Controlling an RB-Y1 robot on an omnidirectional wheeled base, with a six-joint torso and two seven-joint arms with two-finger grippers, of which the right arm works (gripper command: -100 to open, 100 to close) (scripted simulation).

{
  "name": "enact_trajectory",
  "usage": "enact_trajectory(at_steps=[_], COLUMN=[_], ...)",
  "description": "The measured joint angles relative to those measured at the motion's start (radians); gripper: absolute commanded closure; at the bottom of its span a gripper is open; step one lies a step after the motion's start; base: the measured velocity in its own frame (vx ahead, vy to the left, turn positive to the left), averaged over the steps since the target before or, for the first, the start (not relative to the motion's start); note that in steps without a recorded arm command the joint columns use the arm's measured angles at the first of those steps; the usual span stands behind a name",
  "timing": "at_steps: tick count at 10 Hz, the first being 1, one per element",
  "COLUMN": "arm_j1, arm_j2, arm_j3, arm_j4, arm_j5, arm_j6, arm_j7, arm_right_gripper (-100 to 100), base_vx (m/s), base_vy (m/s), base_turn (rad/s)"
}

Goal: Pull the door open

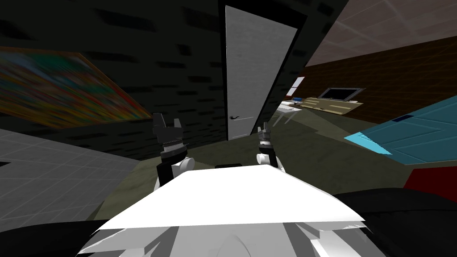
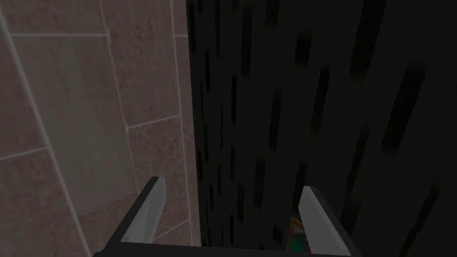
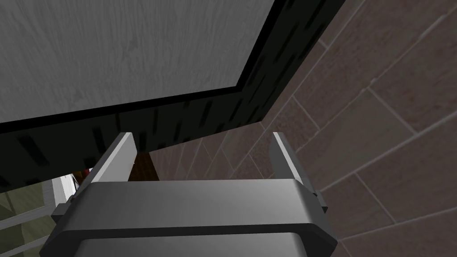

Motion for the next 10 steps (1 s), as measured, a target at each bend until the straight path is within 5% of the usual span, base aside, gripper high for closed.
enact_trajectory(at_steps=[10], arm_j1=[-0.102], arm_j2=[-0.055], arm_j3=[0.012], arm_j4=[0.269], arm_j5=[0.055], arm_j6=[-0.06], arm_j7=[-0.079], arm_right_gripper=[-100], base_vx=[0.079], base_vy=[0.013], base_turn=[0.033])
